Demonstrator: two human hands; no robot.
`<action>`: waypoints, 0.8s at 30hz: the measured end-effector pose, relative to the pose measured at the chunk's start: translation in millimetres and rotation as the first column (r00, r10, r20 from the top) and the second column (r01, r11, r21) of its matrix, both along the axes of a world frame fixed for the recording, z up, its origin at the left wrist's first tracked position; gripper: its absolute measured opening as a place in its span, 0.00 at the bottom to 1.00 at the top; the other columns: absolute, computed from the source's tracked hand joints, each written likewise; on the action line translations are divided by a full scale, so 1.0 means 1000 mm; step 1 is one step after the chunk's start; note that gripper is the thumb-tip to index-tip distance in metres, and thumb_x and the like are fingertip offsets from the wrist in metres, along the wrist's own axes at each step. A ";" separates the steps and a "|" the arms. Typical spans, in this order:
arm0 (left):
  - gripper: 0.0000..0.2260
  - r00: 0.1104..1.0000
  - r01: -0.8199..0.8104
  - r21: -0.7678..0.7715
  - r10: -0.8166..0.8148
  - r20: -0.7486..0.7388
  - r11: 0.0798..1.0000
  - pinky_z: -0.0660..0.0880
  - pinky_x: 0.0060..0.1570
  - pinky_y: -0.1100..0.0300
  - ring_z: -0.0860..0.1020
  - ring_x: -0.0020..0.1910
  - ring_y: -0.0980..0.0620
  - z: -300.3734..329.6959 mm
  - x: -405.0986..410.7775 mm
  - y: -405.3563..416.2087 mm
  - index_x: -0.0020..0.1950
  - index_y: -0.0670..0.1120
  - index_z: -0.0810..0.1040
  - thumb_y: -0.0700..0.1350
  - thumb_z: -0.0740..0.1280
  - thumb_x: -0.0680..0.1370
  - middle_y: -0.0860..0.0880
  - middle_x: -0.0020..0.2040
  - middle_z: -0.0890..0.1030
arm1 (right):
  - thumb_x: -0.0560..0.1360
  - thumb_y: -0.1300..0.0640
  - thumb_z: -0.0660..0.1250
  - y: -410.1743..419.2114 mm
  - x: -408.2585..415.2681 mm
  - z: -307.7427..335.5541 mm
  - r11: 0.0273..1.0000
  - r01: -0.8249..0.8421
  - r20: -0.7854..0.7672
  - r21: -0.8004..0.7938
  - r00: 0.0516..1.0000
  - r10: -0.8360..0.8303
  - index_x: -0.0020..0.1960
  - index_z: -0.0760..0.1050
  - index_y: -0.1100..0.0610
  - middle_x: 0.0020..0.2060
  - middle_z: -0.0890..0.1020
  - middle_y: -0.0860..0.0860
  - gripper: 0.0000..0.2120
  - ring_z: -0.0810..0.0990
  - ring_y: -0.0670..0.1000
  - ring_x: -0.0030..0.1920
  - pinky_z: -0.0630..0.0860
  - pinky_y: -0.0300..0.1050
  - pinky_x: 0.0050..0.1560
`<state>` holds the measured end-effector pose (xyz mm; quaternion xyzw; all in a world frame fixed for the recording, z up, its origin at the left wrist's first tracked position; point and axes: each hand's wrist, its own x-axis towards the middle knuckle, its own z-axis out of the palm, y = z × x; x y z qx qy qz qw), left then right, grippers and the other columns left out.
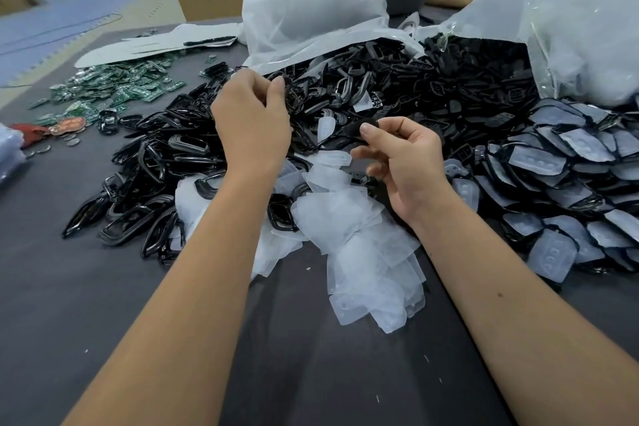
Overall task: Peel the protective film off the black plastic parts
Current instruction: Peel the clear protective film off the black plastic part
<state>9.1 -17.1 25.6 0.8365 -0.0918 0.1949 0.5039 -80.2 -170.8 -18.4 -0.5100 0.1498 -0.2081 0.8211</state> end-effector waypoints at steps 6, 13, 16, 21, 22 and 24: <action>0.05 0.976 0.024 -0.357 -0.099 -0.194 0.934 0.82 0.50 0.53 0.84 0.43 0.50 -0.025 -0.037 0.007 0.40 0.50 0.85 0.43 0.80 0.72 0.49 0.42 0.87 | 0.78 0.65 0.72 -0.001 -0.003 0.002 0.995 -0.091 0.053 0.030 0.995 0.089 0.42 0.73 0.54 0.36 0.83 0.49 0.12 0.86 0.53 0.38 0.71 0.38 0.25; 0.18 0.965 0.119 -0.393 -0.200 -0.172 0.912 0.78 0.47 0.69 0.84 0.50 0.60 -0.044 -0.048 0.016 0.57 0.49 0.83 0.34 0.78 0.71 0.53 0.51 0.86 | 0.80 0.67 0.68 0.000 -0.008 0.003 0.985 -0.175 0.095 0.002 0.980 0.174 0.38 0.69 0.53 0.46 0.87 0.55 0.16 0.87 0.55 0.42 0.71 0.38 0.27; 0.17 0.956 0.184 -0.402 -0.258 -0.137 0.897 0.80 0.49 0.64 0.85 0.49 0.56 -0.042 -0.048 0.013 0.55 0.48 0.84 0.31 0.75 0.71 0.50 0.50 0.87 | 0.81 0.67 0.66 0.000 -0.007 0.002 0.979 -0.200 0.109 -0.032 0.973 0.202 0.40 0.67 0.53 0.52 0.88 0.57 0.16 0.86 0.54 0.43 0.70 0.38 0.27; 0.12 0.936 0.186 -0.526 -0.313 -0.162 0.830 0.82 0.44 0.61 0.87 0.44 0.47 -0.043 -0.040 0.011 0.53 0.40 0.84 0.27 0.68 0.77 0.43 0.46 0.87 | 0.81 0.62 0.69 -0.001 -0.002 -0.003 0.979 -0.193 0.100 -0.059 0.975 0.198 0.41 0.70 0.54 0.47 0.87 0.57 0.12 0.82 0.52 0.39 0.69 0.38 0.27; 0.11 0.930 0.189 -0.546 -0.328 -0.168 0.816 0.82 0.43 0.61 0.87 0.42 0.46 -0.043 -0.038 0.010 0.53 0.39 0.84 0.27 0.67 0.78 0.43 0.45 0.87 | 0.80 0.61 0.71 0.000 -0.001 -0.004 0.981 -0.182 0.099 -0.069 0.977 0.189 0.41 0.72 0.55 0.44 0.85 0.56 0.12 0.80 0.51 0.38 0.69 0.39 0.26; 0.09 0.918 0.196 -0.551 -0.350 -0.189 0.811 0.82 0.40 0.62 0.87 0.39 0.45 -0.044 -0.036 0.008 0.54 0.40 0.84 0.30 0.66 0.81 0.43 0.44 0.87 | 0.78 0.61 0.73 0.000 0.001 -0.006 0.982 -0.150 0.094 -0.119 0.982 0.162 0.42 0.73 0.56 0.39 0.81 0.55 0.11 0.78 0.50 0.35 0.69 0.39 0.25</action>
